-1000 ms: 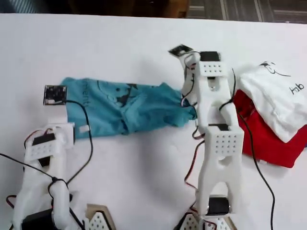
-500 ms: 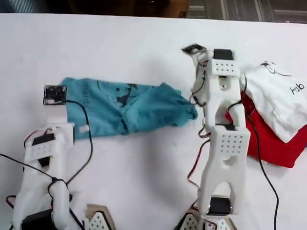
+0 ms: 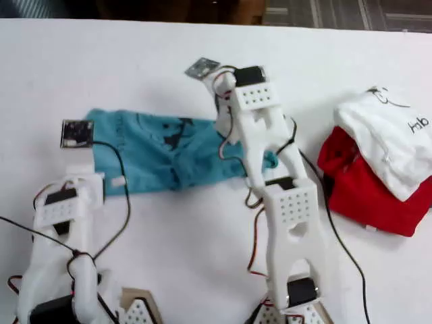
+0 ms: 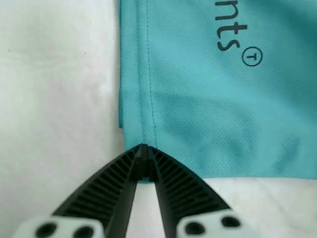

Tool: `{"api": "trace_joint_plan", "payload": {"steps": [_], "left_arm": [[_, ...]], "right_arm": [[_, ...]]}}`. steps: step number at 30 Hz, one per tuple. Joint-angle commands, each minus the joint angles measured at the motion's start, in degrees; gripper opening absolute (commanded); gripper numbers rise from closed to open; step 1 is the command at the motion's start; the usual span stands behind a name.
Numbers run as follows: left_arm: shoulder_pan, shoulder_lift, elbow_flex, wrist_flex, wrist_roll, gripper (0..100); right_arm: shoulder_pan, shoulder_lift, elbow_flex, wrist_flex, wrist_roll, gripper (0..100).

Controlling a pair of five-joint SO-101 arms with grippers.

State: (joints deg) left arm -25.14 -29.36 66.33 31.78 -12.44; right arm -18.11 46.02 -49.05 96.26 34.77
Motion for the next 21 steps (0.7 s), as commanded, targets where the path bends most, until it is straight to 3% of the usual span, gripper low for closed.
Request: {"api": "trace_joint_plan", "payload": {"steps": [1,9,21], "left_arm": [[-0.1,-0.8,-0.3,-0.7,-0.2,3],[-0.1,-0.8,-0.3,-0.7,-0.2,3],[-0.1,-0.8,-0.3,-0.7,-0.2,3]], "right_arm": [[0.0,-0.5,-1.8,-1.1,0.4,20.6],[2.0,-0.5,-1.4,-1.9,0.4,20.0],[1.2,2.7,-1.3,-1.8,0.4,10.8]]}}
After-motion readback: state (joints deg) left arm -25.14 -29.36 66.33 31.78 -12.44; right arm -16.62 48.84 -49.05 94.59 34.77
